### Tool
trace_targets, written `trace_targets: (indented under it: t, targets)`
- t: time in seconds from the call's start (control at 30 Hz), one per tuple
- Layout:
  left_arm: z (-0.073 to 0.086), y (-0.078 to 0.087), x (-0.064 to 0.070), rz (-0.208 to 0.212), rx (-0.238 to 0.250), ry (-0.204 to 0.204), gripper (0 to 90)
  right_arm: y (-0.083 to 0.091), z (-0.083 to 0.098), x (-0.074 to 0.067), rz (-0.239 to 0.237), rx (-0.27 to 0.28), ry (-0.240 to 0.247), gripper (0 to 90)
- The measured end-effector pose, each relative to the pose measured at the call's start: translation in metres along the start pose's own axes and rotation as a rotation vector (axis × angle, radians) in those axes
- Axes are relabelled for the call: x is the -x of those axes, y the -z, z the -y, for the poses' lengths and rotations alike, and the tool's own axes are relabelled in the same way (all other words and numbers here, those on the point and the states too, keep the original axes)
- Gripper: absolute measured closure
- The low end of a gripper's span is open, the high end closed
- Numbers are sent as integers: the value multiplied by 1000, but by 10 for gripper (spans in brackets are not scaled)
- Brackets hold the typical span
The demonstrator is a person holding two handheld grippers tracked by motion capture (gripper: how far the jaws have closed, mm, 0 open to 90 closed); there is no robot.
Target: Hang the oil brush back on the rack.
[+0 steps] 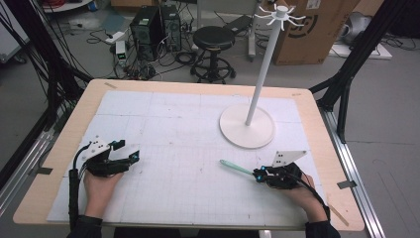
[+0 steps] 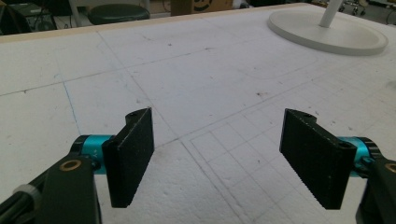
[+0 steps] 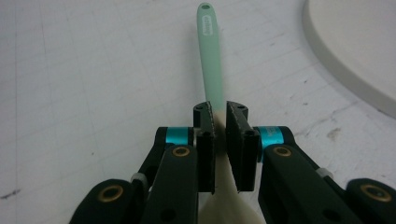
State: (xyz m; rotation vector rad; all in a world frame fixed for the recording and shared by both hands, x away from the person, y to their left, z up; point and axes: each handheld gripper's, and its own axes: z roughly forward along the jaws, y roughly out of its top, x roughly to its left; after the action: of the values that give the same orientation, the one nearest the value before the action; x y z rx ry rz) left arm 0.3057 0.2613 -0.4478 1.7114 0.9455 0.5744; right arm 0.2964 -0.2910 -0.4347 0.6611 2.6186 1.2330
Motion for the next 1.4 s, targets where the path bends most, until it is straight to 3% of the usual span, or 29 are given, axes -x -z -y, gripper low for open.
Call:
trace_targets:
  t: [0.33, 0.57, 0.77, 0.8, 0.87, 1.0, 1.4]
  targets:
    - [0, 0, 0, 0, -1, -1, 268, 25, -12, 6, 50, 116, -91, 831]
    - [0, 0, 0, -2, -3, -5, 268, 57, -29, 13, 105, 177, -143, 831]
    - [0, 0, 0, -3, -4, -6, 268, 82, -44, 16, 148, 213, -155, 831]
    - [0, 0, 0, -3, -4, -6, 268, 93, -51, 17, 155, 238, -157, 831]
    - [0, 0, 0, -3, -3, -5, 268, 97, -53, 17, 157, 245, -155, 831]
    - [0, 0, 0, -2, -4, -6, 268, 122, -68, 18, 148, 302, -166, 831]
    - [0, 0, 0, -1, -6, -5, 269, 180, -106, 20, 248, 327, -155, 831]
